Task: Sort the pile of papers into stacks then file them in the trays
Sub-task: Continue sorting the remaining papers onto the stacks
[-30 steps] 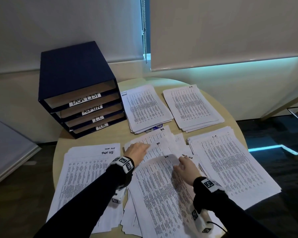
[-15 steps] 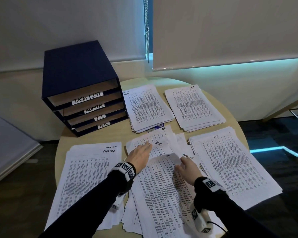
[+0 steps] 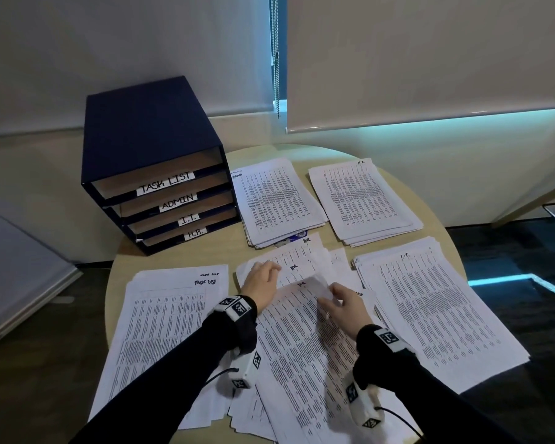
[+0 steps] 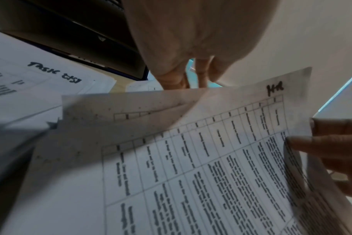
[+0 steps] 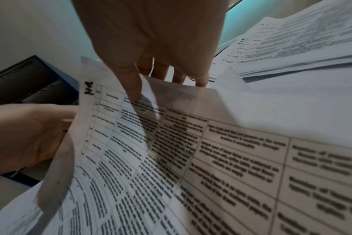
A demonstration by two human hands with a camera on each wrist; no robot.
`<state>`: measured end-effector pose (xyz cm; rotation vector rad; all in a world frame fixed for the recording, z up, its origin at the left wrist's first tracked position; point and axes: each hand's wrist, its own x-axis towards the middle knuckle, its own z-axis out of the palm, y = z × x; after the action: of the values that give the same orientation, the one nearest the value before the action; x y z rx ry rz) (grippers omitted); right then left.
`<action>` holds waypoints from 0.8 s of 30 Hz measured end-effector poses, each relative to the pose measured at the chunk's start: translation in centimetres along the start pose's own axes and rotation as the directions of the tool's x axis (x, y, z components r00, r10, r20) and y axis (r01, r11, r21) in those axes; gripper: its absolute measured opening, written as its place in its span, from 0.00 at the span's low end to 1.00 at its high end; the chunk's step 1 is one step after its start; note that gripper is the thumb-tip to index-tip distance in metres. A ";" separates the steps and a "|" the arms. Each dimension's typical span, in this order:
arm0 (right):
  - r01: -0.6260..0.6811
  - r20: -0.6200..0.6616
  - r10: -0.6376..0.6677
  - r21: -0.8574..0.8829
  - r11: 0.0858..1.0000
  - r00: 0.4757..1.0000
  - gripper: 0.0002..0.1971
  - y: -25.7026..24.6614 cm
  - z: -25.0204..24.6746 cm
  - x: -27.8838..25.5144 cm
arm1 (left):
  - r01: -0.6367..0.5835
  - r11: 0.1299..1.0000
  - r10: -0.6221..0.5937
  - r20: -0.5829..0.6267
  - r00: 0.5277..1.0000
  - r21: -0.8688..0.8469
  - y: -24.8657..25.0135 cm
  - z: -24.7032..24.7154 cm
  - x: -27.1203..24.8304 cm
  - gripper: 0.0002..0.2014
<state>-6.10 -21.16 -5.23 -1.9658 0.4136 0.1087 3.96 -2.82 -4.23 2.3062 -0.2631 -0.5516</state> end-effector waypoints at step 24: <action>0.012 -0.036 -0.011 0.019 1.000 0.999 0.07 0.8 -1.0 -1.3 | -0.252 0.840 0.267 0.039 0.963 0.480 1.0 -0.7 -0.1 0.09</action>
<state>-7.67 -22.04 -5.18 -1.9534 0.4251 0.0622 4.20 -3.08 -3.08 2.6905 -0.7645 -0.3354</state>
